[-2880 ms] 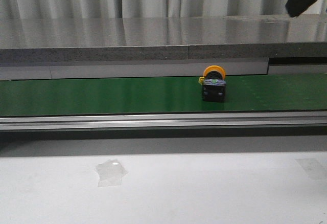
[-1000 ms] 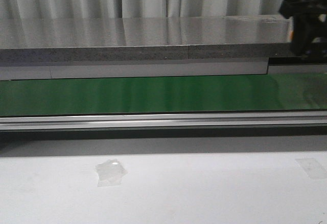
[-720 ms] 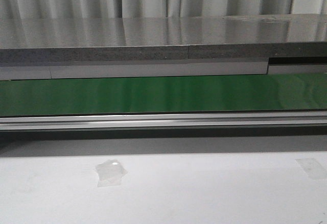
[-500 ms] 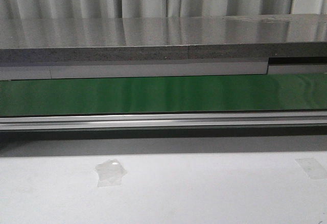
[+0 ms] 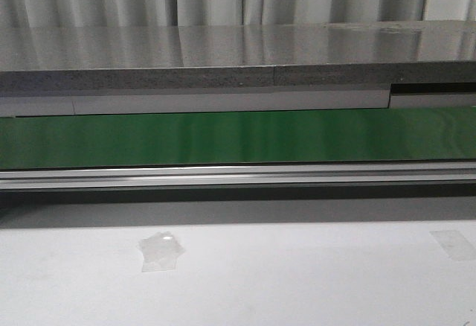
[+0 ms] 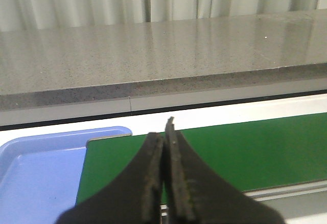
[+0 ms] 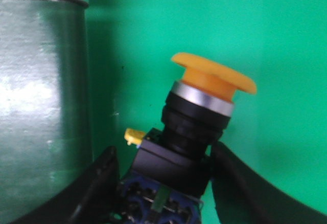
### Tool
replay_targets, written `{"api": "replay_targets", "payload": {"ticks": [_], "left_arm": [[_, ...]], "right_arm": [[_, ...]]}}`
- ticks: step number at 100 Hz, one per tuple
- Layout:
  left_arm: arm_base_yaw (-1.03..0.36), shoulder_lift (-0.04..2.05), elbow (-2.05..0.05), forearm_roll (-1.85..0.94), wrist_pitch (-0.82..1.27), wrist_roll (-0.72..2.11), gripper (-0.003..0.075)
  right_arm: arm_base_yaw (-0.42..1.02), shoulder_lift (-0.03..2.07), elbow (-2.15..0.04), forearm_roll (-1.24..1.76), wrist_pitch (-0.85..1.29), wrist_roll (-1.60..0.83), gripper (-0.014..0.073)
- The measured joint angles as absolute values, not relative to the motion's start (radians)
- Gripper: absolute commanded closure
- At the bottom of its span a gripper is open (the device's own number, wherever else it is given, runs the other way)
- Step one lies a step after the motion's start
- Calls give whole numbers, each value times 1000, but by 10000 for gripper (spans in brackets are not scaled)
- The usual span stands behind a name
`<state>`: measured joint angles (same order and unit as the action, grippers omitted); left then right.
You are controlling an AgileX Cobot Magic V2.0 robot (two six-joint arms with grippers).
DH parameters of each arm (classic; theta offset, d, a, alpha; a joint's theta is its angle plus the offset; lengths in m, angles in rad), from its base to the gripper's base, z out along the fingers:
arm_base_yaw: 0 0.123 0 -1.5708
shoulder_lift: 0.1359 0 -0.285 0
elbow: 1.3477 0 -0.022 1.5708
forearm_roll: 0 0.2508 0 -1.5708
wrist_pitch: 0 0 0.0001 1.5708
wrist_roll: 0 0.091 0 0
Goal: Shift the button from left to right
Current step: 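Lift the button into the green bin and open the right gripper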
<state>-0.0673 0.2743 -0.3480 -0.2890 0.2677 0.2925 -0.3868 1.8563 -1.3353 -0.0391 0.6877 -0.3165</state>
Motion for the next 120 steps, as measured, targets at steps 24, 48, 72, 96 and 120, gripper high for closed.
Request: {"api": "replay_targets", "payload": {"ticks": [24, 48, 72, 96, 120], "left_arm": [[-67, 274, -348, -289, 268, 293, 740], [-67, 274, -348, -289, 268, 293, 740], [-67, 274, -348, -289, 268, 293, 740], [-67, 274, -348, -289, 268, 293, 740], [-67, 274, -348, -289, 268, 293, 740]], "right_arm": [[-388, 1873, -1335, -39, 679, -316, 388], [-388, 1874, -1335, -39, 678, -316, 206], [-388, 1874, -1335, -39, 678, -316, 162], [-388, 1874, -1335, -39, 680, -312, 162], [-388, 1847, -1335, -32, 674, -275, 162]]}}
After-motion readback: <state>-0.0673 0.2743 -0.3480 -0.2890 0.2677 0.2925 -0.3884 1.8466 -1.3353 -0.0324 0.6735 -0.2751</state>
